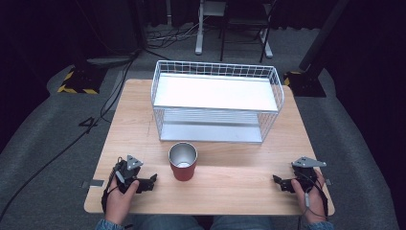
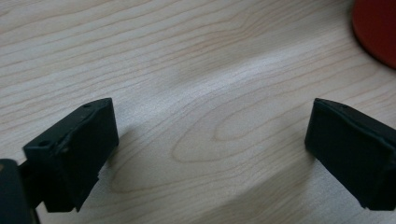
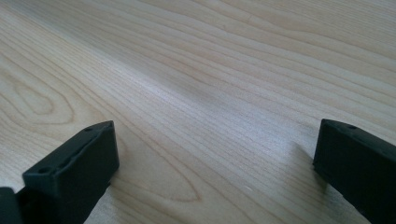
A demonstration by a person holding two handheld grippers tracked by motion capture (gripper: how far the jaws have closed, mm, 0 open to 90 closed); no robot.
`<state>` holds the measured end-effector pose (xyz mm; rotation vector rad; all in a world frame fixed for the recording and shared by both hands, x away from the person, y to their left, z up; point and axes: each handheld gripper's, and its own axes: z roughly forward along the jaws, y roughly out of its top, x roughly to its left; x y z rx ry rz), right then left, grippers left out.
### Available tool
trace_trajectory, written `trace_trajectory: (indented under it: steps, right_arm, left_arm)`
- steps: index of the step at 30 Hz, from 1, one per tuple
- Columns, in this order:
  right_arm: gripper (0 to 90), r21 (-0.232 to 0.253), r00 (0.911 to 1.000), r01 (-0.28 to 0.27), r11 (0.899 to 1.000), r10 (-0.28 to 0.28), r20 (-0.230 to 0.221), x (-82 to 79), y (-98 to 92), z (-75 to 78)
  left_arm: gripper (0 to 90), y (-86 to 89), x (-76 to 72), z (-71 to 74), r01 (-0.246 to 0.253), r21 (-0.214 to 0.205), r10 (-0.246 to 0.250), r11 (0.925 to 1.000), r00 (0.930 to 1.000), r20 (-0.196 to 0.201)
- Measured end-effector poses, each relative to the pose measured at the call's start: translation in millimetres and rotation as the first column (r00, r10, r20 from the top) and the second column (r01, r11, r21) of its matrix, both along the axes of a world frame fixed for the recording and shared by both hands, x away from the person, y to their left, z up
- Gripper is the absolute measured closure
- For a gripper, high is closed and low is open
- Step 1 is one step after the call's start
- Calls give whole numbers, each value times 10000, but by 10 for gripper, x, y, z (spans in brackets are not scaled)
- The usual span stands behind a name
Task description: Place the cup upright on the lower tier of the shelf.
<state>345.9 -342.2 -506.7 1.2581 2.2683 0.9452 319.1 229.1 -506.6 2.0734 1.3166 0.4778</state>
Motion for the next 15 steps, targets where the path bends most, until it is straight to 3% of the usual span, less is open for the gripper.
trace_trajectory:
  steps: [2, 4, 9, 14, 15]
  right_arm:
    - [4, -3, 10000, -4, 10000, 4, 4, 0, 0, 0]
    - [4, 1, 10000, -3, 10000, 3, 6, 0, 0, 0]
    - [4, 2, 10000, -3, 10000, 3, 10, 0, 0, 0]
    - [4, 2, 10000, -2, 10000, 2, 14, 0, 1, 0]
    - [4, 2, 10000, -2, 10000, 2, 14, 0, 1, 0]
  left_arm:
    - [68, 15, -12, 3, -135, -158, 137, 9998, 9998, 114]
    - [162, 60, -21, 15, -96, -496, 107, 9987, 9997, 223]
    - [154, 89, -41, 28, 38, -979, 3, 9952, 9991, 418]
    - [153, 131, -102, 97, 390, -2011, -132, 9788, 9917, 1280]
    - [153, 131, -102, 97, 390, -2011, -132, 9788, 9917, 1280]
